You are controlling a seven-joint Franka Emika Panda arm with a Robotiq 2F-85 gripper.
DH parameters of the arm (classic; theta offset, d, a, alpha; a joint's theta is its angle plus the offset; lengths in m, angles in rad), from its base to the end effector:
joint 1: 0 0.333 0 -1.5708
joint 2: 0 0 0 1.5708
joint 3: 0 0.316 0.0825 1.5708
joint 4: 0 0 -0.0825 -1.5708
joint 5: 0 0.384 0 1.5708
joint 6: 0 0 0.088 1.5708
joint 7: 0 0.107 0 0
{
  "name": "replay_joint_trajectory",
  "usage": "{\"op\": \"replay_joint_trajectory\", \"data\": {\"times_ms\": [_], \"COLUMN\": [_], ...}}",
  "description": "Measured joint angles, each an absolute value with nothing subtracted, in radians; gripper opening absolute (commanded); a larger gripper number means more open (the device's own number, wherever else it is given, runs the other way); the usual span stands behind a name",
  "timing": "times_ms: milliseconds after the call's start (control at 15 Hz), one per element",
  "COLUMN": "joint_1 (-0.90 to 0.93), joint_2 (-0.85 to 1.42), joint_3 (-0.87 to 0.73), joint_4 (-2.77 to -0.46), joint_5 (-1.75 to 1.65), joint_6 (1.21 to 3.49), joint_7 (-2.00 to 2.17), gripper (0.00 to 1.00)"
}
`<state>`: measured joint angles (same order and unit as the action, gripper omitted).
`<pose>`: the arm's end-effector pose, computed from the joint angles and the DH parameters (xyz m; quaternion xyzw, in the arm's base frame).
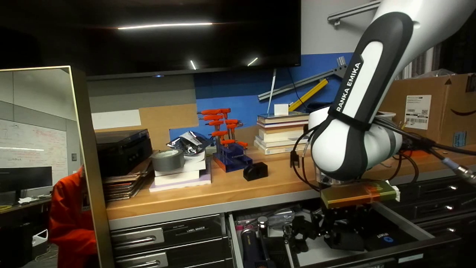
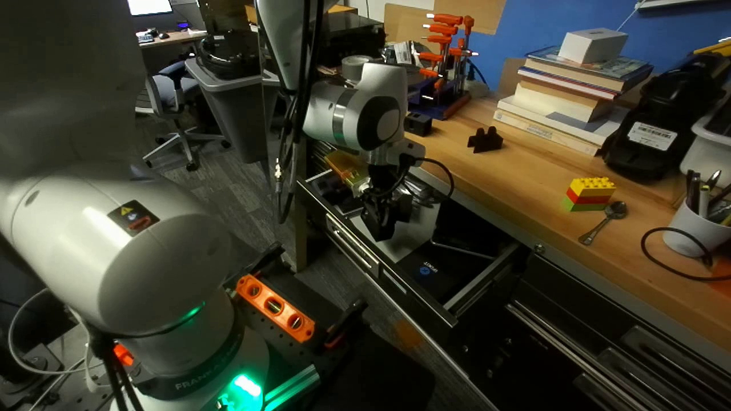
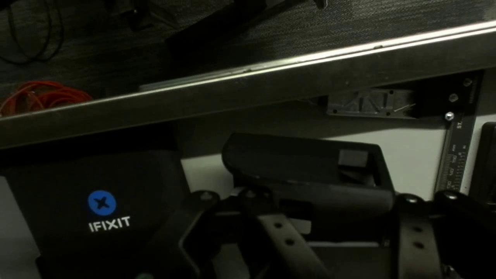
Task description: Pick up the black objects from the counter and put them in the open drawer and close it
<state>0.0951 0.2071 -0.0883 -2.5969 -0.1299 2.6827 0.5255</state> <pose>0.4250 0.0049 0.1736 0.9779 -0.1972 -0.0495 0.0490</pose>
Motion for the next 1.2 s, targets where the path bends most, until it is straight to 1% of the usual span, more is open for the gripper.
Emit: {"op": "replay_joint_trajectory", "data": {"times_ms": [67, 133, 333, 400, 467, 867, 1200], "joint_1": [0.095, 0.094, 0.088, 0.086, 0.085, 0.091, 0.095], "joint_2": [0.207, 0.208, 0.212, 0.213, 0.213, 0.187, 0.092], "joint_3": [-0.092, -0.096, -0.11, -0.114, -0.119, -0.149, -0.149], "joint_4": [-2.6, -2.602, -2.602, -2.602, -2.602, -2.574, -2.478], "joint_5": [-0.13, -0.129, -0.126, -0.126, -0.126, -0.198, -0.341], "joint_6": [2.684, 2.684, 2.684, 2.684, 2.684, 2.666, 2.557], "joint_7": [0.527, 0.529, 0.53, 0.53, 0.53, 0.56, 0.616], "gripper": [0.59, 0.64, 0.9, 0.96, 0.99, 1.0, 1.0]}}
